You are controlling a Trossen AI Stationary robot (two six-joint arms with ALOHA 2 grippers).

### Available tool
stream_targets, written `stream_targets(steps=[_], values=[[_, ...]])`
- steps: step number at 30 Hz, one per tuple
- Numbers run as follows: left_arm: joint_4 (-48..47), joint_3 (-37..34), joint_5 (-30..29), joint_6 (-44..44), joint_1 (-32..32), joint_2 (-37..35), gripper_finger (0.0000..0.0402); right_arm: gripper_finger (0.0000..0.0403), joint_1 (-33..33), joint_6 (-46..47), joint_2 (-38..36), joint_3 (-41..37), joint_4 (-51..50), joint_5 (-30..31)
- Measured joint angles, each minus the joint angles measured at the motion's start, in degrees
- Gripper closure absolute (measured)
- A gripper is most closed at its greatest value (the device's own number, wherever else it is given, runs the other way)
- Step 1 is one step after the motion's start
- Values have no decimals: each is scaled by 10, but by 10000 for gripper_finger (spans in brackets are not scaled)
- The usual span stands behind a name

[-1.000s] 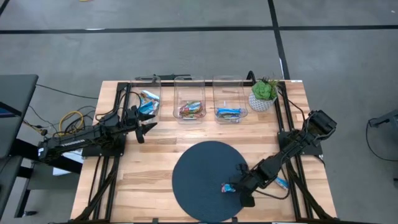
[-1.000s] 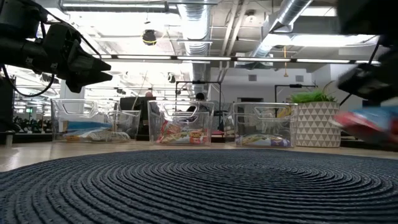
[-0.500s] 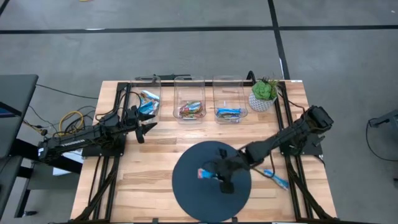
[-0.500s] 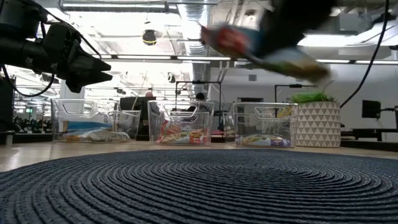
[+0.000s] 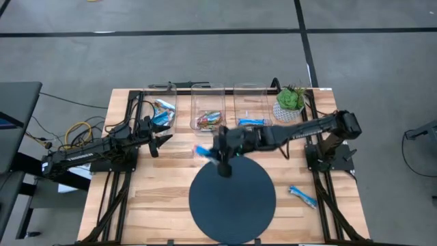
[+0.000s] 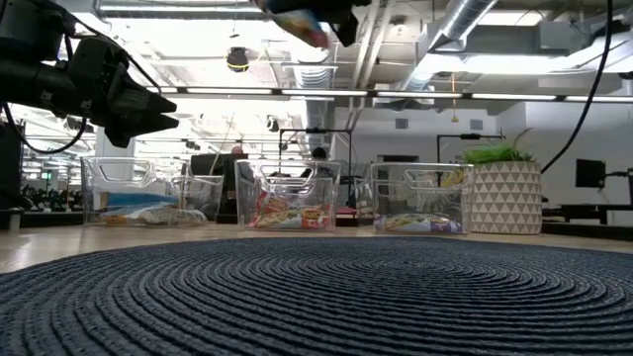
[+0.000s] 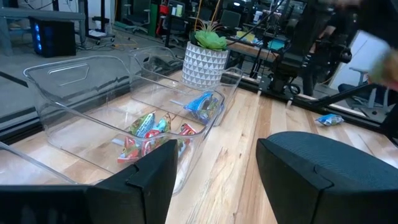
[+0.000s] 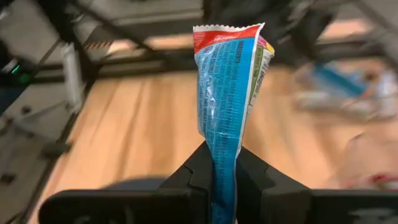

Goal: Pick and place Granola Bars by type
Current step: Put the red granola bar into the middle transparent bin

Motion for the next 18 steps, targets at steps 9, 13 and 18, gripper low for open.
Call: stream_targets(steps=[9, 13, 18], values=[[0, 0, 0, 0, 0, 0, 191, 376, -87, -9, 0, 52, 13, -15], [0, 0, 0, 0, 0, 0, 191, 373, -110, -10, 0, 52, 11, -18], [0, 0, 0, 1, 0, 0, 191, 371, -135, -38, 0, 52, 3, -27]])
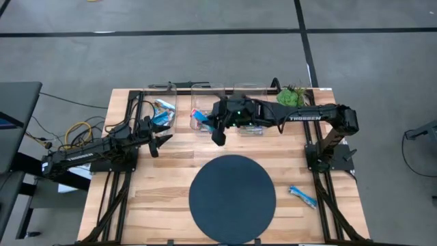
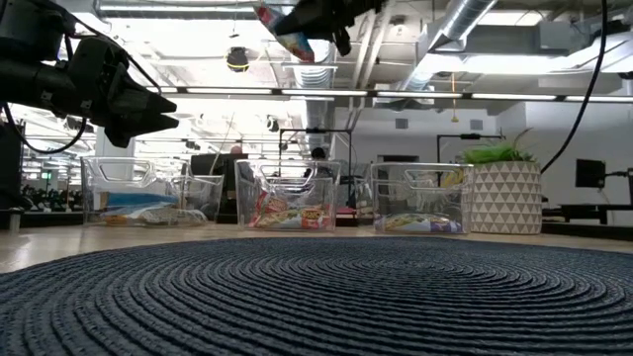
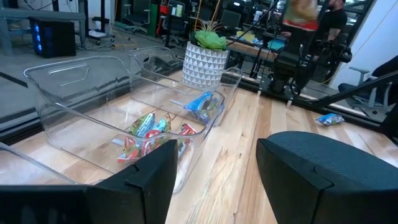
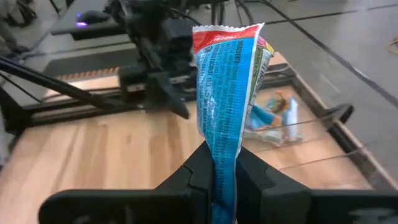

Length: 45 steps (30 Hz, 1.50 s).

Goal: Pick and place Granola Bars by type
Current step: Put the red granola bar into the middle transparent bin

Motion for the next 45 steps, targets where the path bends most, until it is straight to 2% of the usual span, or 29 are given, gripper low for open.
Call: stream_targets(steps=[13, 23, 35, 39, 45], values=[[0, 0, 0, 0, 0, 0, 191, 374, -70, -158, 10, 1, -60, 2], [2, 0, 0, -2, 0, 0, 191, 375, -108, -335, 17, 0, -79, 68], [3, 0, 0, -2, 0, 0, 191, 375, -120, -357, 17, 0, -81, 78], [3, 0, 0, -1, 0, 0, 191, 376, -120, -358, 54, 19, -120, 77], [2, 0, -1, -1, 0, 0, 191, 374, -117, -356, 128, 100, -186, 76]])
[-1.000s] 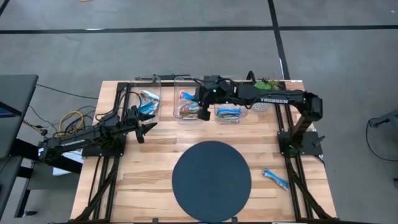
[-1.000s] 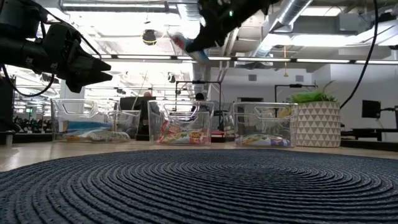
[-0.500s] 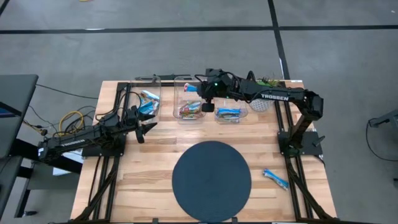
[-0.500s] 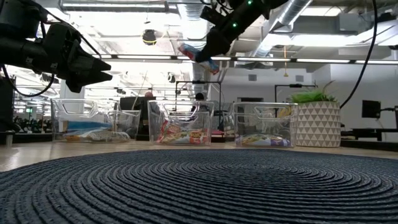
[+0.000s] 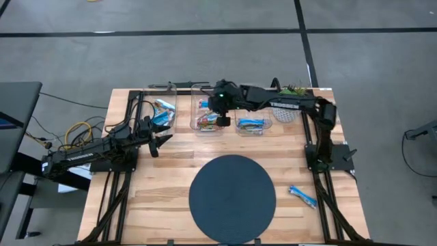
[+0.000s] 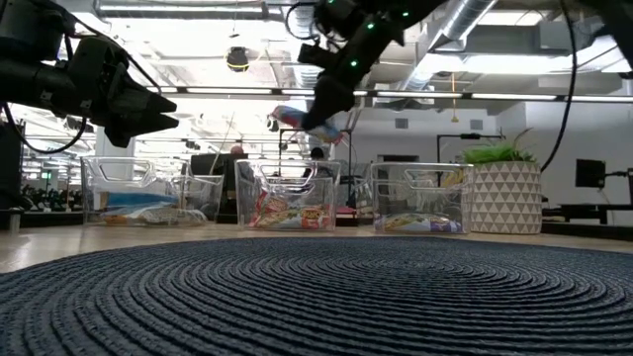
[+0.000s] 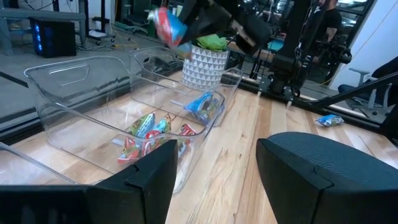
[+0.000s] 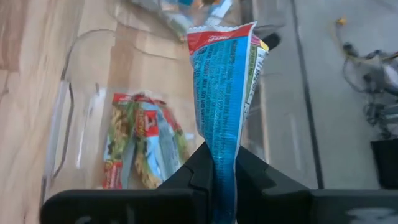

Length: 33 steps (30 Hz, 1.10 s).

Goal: Pick and place Granola Bars by type
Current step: Put the red granola bar into the middle transparent bin

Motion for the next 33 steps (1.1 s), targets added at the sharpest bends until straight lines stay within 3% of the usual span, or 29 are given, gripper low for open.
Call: stream_targets(steps=[13, 24, 33], values=[[-1, 0, 0, 2, 0, 0, 191, 375, 1, 56, 130, 155, -145, -34], [-2, 0, 0, 0, 0, 0, 191, 376, 0, 75, 142, 167, -163, -34], [-2, 0, 0, 0, 0, 0, 191, 375, 1, 91, 153, 165, -200, -82]])
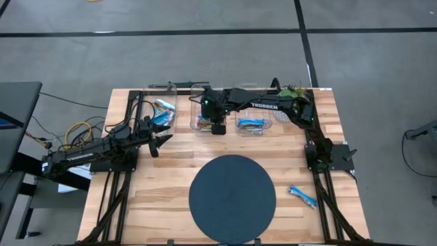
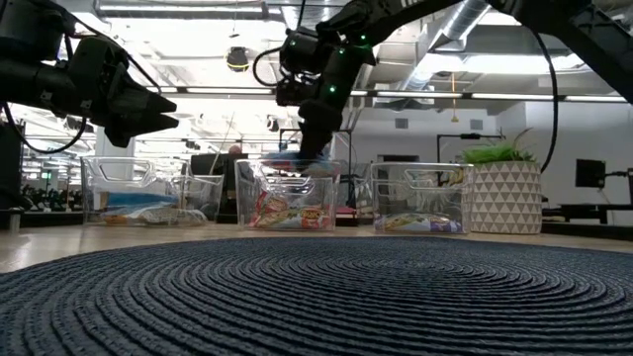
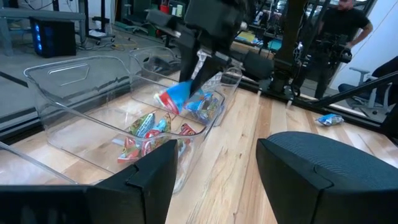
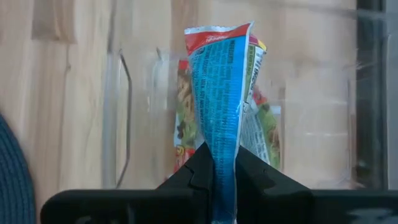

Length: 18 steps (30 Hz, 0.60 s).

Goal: Pick and place Granola Bars by type
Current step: Put the red granola bar into the middle transparent bin

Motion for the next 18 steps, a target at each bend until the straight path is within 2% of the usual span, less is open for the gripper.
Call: stream_targets(steps=[18], values=[[0, 0, 0, 1, 0, 0, 191, 343, -1, 0, -2, 1, -20, -40]])
